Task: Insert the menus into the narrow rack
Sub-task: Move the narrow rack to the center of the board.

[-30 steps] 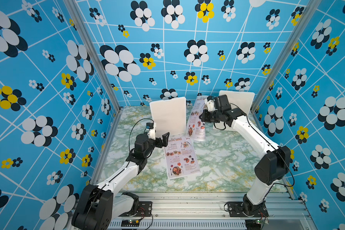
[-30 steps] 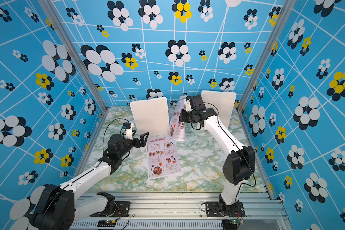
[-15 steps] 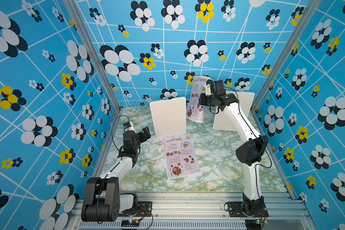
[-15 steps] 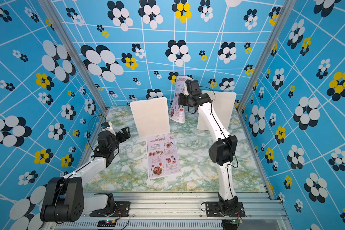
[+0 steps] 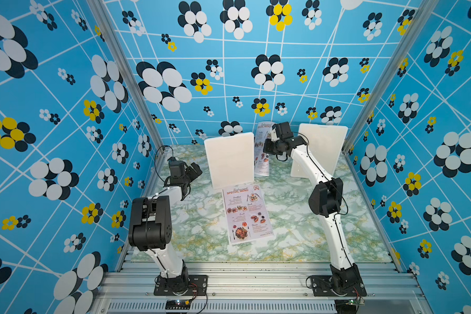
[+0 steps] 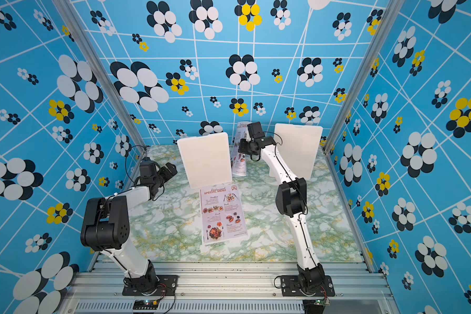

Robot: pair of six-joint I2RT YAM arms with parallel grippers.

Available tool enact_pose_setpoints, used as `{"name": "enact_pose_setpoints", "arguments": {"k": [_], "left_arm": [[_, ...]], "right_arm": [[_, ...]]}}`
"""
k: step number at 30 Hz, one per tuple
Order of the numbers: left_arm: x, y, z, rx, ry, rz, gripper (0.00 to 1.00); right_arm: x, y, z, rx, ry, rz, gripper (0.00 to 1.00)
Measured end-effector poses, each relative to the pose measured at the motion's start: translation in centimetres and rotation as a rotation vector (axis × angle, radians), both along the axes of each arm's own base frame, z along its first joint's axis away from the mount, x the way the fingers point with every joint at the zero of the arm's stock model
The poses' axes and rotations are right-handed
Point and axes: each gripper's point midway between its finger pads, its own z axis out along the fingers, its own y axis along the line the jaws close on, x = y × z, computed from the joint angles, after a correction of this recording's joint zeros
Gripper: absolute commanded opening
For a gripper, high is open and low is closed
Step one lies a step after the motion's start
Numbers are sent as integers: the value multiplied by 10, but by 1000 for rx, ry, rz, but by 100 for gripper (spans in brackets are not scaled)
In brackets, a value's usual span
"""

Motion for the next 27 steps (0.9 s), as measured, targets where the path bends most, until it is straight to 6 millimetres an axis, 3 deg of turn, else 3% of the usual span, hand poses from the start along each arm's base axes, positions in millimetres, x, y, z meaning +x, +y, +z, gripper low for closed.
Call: {"name": "enact_pose_setpoints", "arguments": {"k": [4, 10, 16, 23, 27], "left_arm": [[18, -1, -13, -44, 26, -7, 100], [39, 1, -33, -74, 79, -14, 99], [48, -3, -34, -90, 93, -43, 100], [48, -15, -40, -91, 106, -95, 100], [47, -24, -41, -84, 108, -121, 100]], "right_arm": [[0, 14, -9, 73, 30, 25, 0], [-9, 40, -2, 149, 34, 103, 0], [-28, 69, -16, 205, 88, 182, 0], [-49, 71, -47, 209, 177, 200, 0], [-63, 70, -48, 206, 199, 201, 0]]}}
